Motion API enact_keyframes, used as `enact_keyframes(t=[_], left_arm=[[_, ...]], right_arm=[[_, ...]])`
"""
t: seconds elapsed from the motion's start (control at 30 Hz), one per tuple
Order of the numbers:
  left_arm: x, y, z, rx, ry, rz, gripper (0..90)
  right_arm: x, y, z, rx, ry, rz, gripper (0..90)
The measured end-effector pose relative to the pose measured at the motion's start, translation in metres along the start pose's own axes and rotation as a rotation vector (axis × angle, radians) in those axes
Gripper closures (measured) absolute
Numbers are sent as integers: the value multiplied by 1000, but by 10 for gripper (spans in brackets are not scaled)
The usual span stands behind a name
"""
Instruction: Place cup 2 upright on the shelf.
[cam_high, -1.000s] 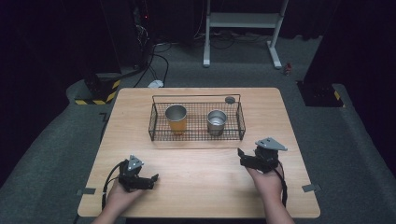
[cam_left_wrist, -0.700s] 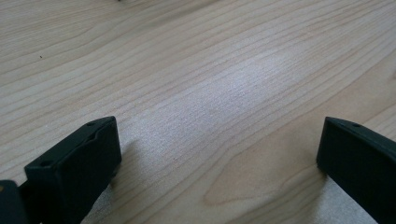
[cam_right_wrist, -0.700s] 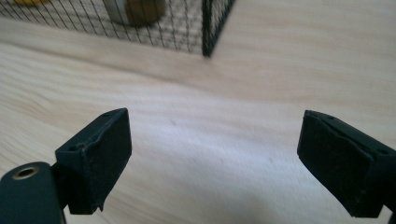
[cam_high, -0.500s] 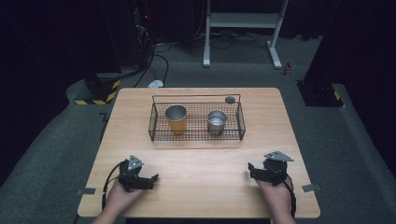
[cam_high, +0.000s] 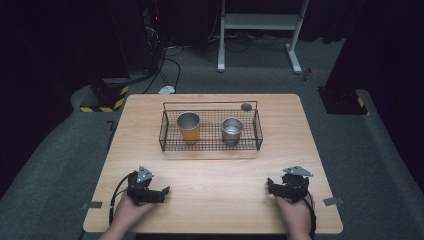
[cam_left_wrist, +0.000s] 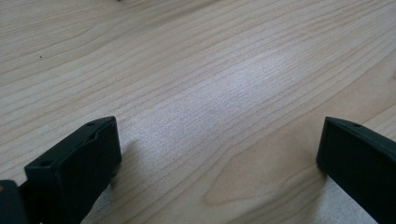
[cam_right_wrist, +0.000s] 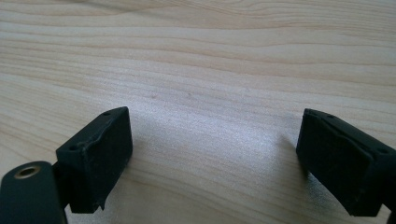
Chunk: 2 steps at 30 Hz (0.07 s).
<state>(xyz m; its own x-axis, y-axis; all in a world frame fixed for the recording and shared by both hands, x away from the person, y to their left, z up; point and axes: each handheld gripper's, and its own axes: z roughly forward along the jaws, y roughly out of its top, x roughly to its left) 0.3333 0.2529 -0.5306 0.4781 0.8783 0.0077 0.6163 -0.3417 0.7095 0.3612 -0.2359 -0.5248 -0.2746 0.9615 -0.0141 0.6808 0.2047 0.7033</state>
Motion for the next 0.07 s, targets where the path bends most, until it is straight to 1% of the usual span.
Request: enact_keyframes(t=[0.07], left_arm=[[0, 0, 0, 2, -1, 2, 2]], right_arm=[[1, 1, 1, 1, -7, 10, 105]])
